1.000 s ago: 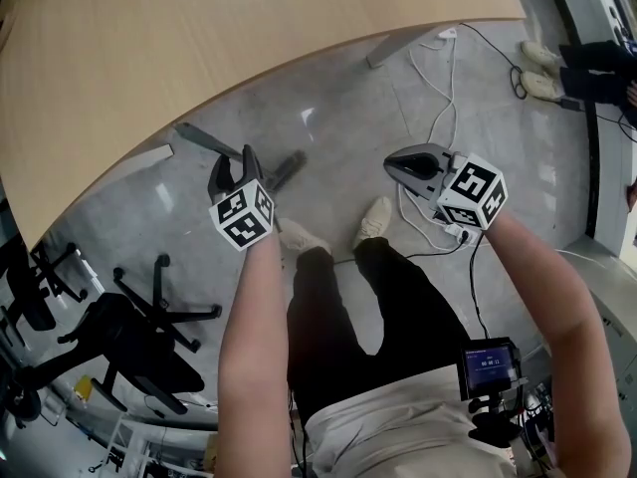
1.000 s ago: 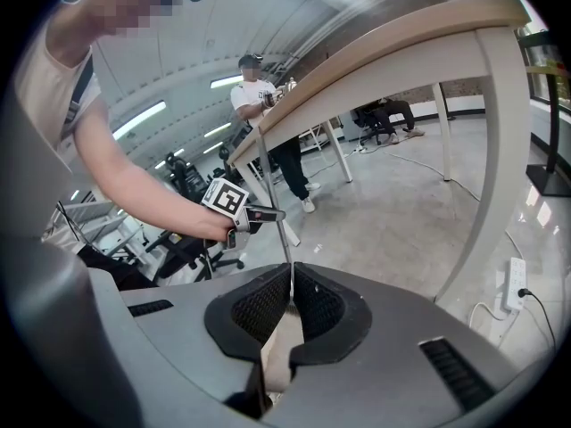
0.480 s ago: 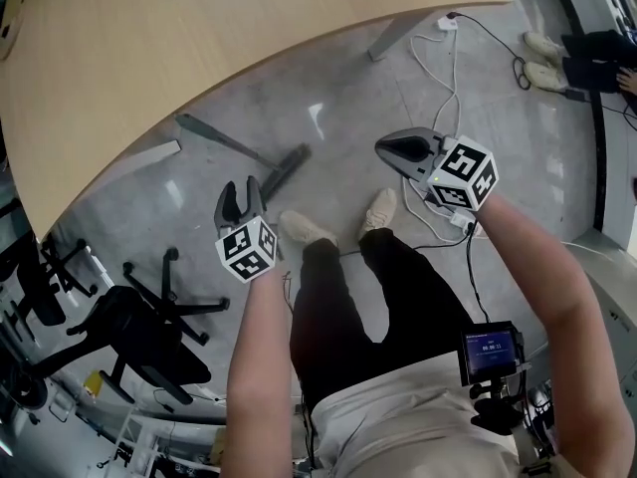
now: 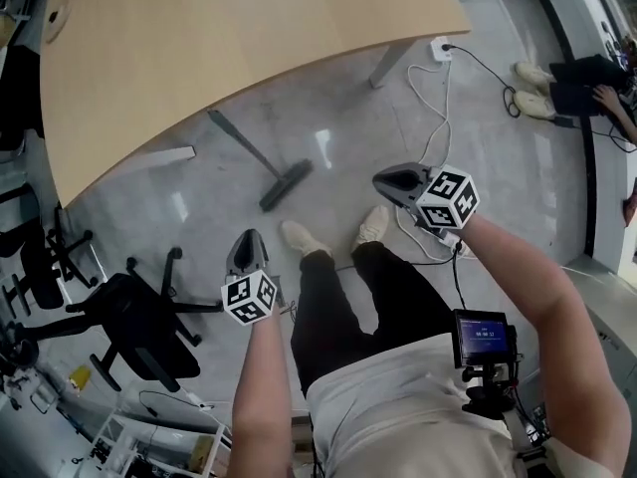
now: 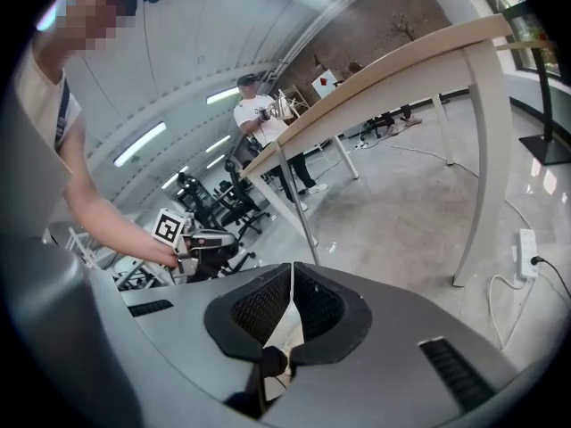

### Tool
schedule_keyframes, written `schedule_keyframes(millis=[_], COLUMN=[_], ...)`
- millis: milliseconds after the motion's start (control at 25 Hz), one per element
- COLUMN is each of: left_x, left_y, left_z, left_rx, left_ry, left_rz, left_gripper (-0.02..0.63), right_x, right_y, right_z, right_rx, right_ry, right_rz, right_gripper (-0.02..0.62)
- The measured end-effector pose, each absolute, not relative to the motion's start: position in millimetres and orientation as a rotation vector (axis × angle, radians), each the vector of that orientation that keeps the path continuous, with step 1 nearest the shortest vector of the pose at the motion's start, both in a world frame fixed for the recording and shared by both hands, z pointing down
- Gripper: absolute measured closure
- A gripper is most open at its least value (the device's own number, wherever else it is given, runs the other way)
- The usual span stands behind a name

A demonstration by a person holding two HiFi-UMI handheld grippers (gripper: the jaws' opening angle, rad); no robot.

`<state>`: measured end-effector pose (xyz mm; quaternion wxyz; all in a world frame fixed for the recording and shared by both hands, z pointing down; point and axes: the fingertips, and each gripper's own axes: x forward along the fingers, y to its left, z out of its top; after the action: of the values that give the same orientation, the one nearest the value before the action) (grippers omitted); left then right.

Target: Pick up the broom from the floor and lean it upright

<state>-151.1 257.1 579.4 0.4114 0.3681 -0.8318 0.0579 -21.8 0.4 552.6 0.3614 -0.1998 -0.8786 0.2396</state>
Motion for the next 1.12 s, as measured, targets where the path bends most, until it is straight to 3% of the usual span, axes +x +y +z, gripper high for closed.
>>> schedule_keyframes(millis=[400, 1120], left_x=[-72.7, -88.7], left_y=[254.6, 309.3], left_z=[458.9, 317.9], left_rx=[1.191, 1.473], left_ry=[-2.041, -2.253], left_rz=[0.022, -0.064], left_gripper=[0.577, 0.577], right_x=[35.3, 33.6], right_y=[1.0, 87.1], right_z=[433.7, 288.9], right_rx=[-0.442, -0.416], right_ry=[-2.447, -2.768], right_rz=[0.692, 0.559], right_gripper=[0.575, 0.575])
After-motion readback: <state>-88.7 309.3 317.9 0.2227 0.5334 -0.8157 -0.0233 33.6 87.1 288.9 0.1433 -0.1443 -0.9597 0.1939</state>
